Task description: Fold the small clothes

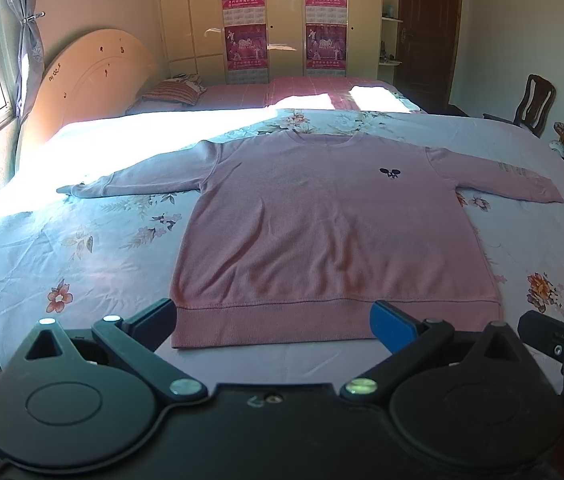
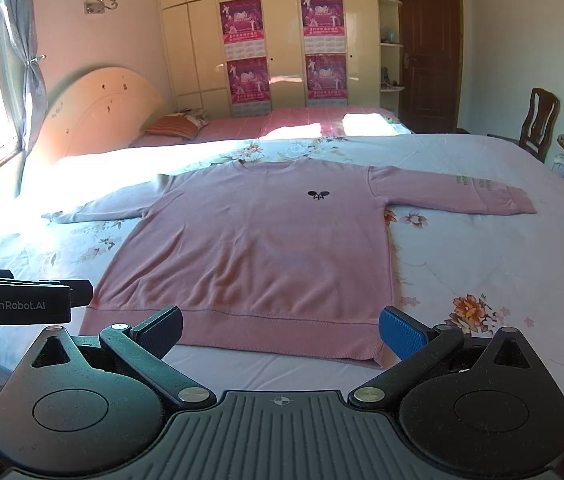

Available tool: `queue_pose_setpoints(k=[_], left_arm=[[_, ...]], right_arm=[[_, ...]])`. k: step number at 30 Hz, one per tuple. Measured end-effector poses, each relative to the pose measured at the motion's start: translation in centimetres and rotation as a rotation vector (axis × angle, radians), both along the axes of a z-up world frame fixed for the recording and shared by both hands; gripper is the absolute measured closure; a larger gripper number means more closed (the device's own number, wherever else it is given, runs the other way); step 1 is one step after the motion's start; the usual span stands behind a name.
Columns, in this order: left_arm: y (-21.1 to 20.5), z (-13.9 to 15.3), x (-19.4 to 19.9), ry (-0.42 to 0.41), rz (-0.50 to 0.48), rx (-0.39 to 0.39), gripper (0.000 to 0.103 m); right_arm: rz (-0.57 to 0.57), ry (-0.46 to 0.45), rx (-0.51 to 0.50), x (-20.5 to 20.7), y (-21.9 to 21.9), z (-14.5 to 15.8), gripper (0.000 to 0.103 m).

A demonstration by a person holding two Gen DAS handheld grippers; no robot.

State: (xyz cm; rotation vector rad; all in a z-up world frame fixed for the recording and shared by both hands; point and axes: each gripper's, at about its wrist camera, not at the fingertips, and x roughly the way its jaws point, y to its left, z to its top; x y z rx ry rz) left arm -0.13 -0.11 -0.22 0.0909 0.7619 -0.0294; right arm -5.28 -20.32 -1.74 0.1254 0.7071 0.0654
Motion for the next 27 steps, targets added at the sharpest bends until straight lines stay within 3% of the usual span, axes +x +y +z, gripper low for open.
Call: queue_pose_setpoints(k=[27], left_arm=[[0.71,0.16,0.67,-0.001,-0.002,0.004,0.000]], right_arm=[[0.006,0.005,-0.010,0.42,0.58,0.27,0.000]])
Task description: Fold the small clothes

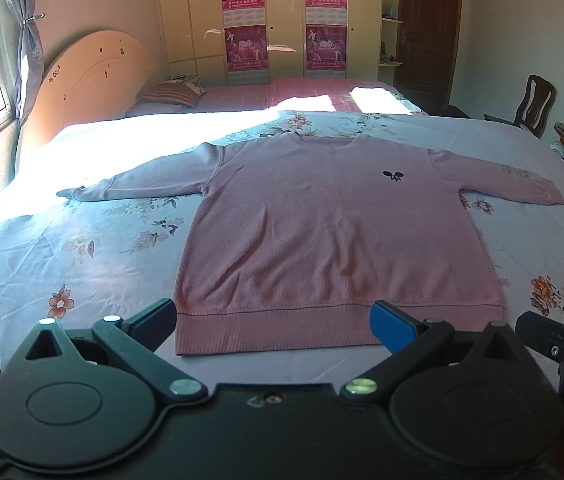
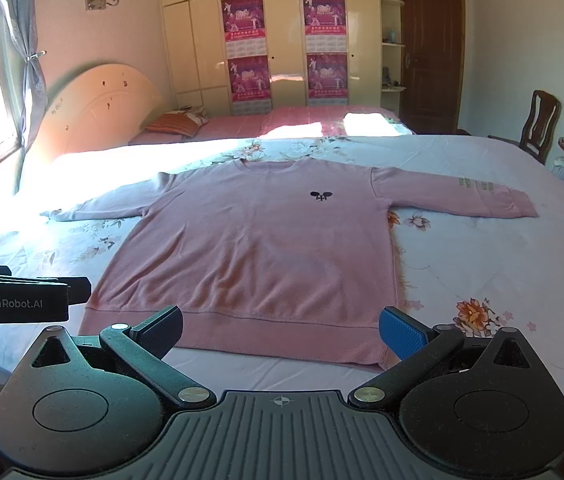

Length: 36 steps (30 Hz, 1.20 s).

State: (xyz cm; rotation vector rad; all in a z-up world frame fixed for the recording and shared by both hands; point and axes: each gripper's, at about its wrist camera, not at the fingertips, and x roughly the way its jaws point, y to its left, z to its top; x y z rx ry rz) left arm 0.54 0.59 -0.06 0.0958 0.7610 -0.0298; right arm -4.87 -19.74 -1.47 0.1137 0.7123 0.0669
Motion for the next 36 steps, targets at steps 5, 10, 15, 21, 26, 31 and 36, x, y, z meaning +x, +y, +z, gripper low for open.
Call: queue_pose_setpoints(k=[5,10,15,21,26,31,36], left_arm=[[0.2,-0.1,0.5,0.019,0.001,0.011,0.000],[0.5,-0.2,1.4,0.026,-0.001,0.011,0.000],[1.0,-0.6,2.7,-0.006,-0.012,-0.038,0.000],[2.0,-1.4,5.4,0.036,-0.018,-0.041,0.000],[2.9,-1.9,8.3,0.037,-0.028,-0.040,0.000],[4.2,-2.5,11.5,0.044,-0.034,-0.057,0.000],[5.3,-3.0,14.5,0.038,-0.040,-0.081,0.000]], right_arm=[[-0.002,0.002,-0.005,0.6,0.2,-0.2,0.000],[-0.020,0.002,-0.011,1.2,0.3,-0.4,0.000],[-0.037,0.012,-0.021,2.2,0.4,-0.9,0.000],[-0.071,0.024,-0.034,4.4,0.6,-1.4,0.000],[-0.107,0.038,-0.043,6.9,0.9,-1.9,0.000],[-0.151,0.050,-0.050,9.7,1.2,-2.4,0.000],[-0.197,0.052,-0.056,12.5,1.3,-2.8,0.000]])
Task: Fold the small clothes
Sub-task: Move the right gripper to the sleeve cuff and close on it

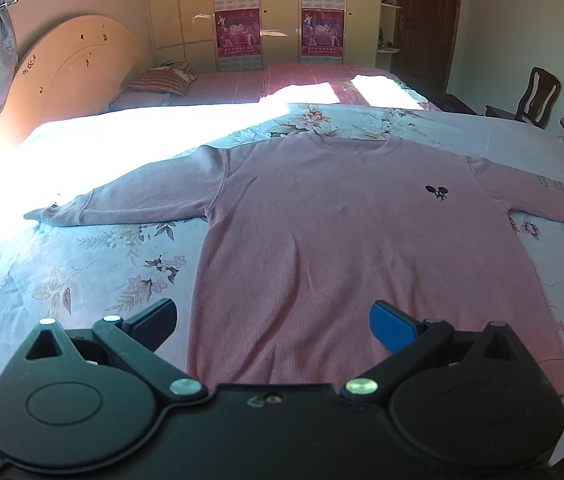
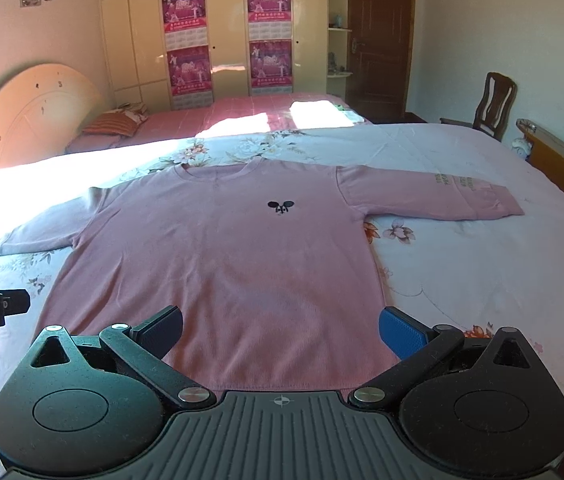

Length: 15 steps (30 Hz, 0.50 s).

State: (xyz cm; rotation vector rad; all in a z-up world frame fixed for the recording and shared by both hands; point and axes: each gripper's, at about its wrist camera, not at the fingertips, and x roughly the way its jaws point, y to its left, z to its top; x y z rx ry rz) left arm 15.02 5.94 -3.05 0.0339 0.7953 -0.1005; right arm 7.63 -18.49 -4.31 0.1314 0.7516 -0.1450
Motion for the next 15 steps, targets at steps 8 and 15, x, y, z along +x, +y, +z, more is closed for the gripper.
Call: queue_pose_setpoints(k=[8,15], left_arm=[[0.8,-1.4,4.5,0.024,0.009,0.016,0.000],[0.2,-3.1,8.6,0.064,0.042,0.005,0.000]], right_arm=[[-0.011,-0.002,-0.042,4.2,0.0,-0.7,0.000],[-0.014,0.012,-0.057,8.2,-2.6,-2.0,0.000]])
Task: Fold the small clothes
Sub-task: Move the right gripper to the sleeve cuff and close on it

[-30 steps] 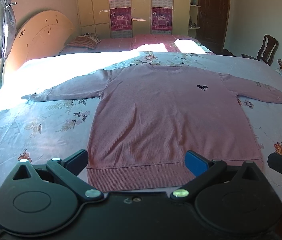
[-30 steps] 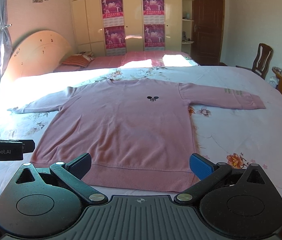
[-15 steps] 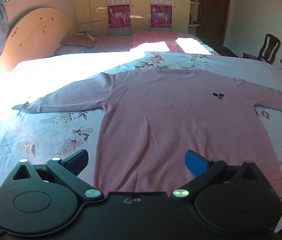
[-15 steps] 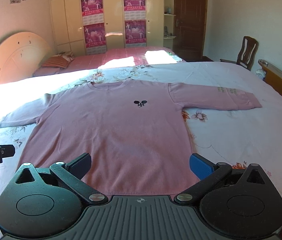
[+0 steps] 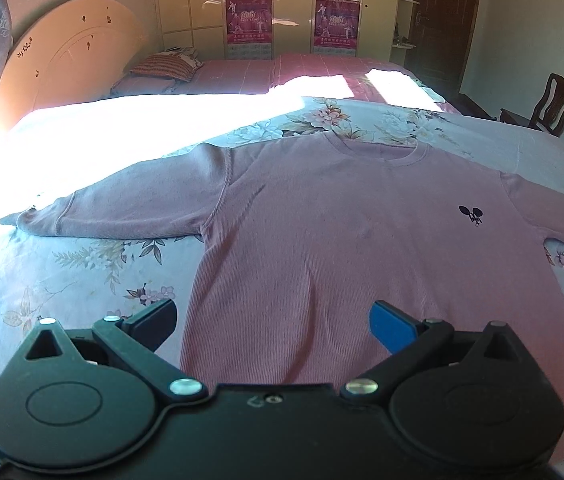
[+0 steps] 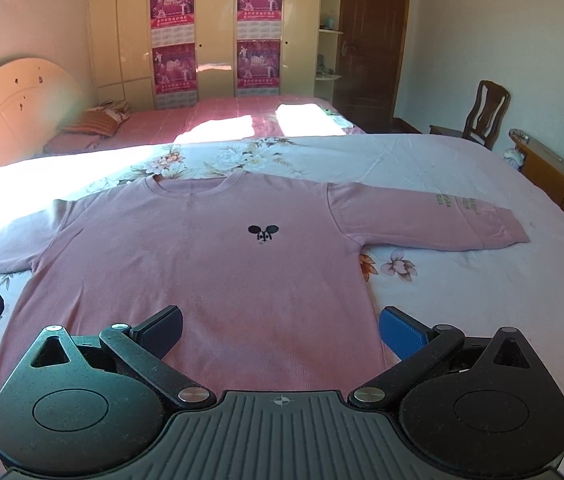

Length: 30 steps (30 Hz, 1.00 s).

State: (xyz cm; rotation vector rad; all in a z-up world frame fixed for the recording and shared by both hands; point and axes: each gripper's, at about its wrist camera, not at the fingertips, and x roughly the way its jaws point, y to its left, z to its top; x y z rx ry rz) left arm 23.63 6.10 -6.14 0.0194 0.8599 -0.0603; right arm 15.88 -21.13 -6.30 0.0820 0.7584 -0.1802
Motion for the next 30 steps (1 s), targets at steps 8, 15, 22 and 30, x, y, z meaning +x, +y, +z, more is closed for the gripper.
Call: queue_pose_setpoints(k=[8,15,22,30], left_arm=[[-4.3,-1.6,4.9,0.010,0.051,-0.004,0.001],[-10.2,-3.7,9.5,0.020,0.035,-0.015,0.002],[-15.3,-6.1,13.3,0.012,0.043,0.005,0.004],[-18.5,-8.4,16.5,0.055,0.045,0.012,0.008]], right_arm=[[-0.009,0.032,-0.005,5.7,-7.8,-2.5,0.000],[-0.101,0.025,0.013,9.2,-17.9,-4.7,0.000],[-0.226,0.025,-0.002,11.1,-28.2,-7.0,0.001],[-0.432,0.099,0.066,11.8,-38.4,-9.7,0.043]])
